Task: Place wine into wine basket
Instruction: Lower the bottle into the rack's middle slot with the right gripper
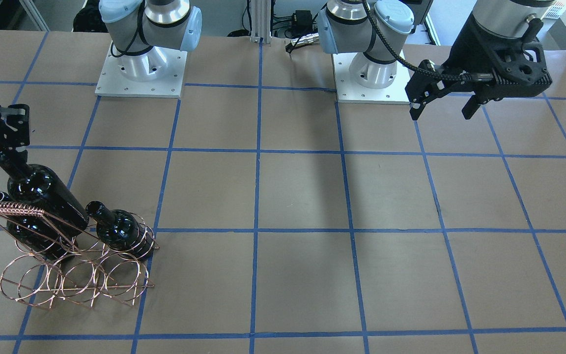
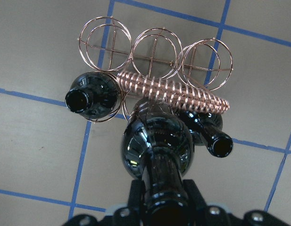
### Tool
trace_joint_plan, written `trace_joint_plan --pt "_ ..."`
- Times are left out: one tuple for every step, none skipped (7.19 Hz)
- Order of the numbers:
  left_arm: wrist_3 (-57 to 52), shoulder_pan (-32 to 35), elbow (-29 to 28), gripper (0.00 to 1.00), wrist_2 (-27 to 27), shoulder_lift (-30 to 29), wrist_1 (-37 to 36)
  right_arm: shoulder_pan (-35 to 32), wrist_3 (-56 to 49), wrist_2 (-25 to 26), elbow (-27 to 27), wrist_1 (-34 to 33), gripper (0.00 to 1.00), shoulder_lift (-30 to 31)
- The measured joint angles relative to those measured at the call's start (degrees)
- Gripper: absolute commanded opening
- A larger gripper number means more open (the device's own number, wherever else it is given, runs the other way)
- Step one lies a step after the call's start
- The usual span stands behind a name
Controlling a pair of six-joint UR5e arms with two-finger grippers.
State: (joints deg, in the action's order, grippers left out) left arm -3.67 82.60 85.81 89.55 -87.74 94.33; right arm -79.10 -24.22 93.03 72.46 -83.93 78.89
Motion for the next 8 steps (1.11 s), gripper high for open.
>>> trace_joint_plan --pt "0.0 0.1 0.2 1.0 0.1 -0.1 0.0 0.0 0.0 -0.1 0.0 -1.4 0.03 -0.8" --pt "0.1 0.3 0.5 1.0 0.2 -0.1 0.0 -0.1 0.0 -0.1 0.0 -2.0 0.03 -1.2" --pt "0.1 0.4 0.9 1.0 0.2 -0.2 0.0 -0.2 0.0 -0.2 0.1 -2.1 0.03 -1.4" --pt "0.3 0.7 1.1 1.0 0.3 -0.2 -0.1 -0.2 0.1 -0.6 0.2 -2.2 0.03 -1.4" --pt "0.4 1.2 1.2 1.0 0.5 -0.2 -0.7 -0.2 0.1 -1.2 0.3 -2.2 0.03 -1.6" --pt "0.1 1.6 1.2 1.0 0.6 -0.2 -1.6 -0.3 0.1 -1.6 0.4 -2.3 0.03 -1.8" --pt "-0.1 1.8 1.3 1.0 0.7 0.0 -2.0 -0.3 0.1 -1.6 0.5 -2.4 0.03 -2.0" --pt "-0.2 1.9 1.3 1.0 0.7 0.2 -2.0 -0.3 0.0 -1.6 0.6 -2.4 0.03 -2.2"
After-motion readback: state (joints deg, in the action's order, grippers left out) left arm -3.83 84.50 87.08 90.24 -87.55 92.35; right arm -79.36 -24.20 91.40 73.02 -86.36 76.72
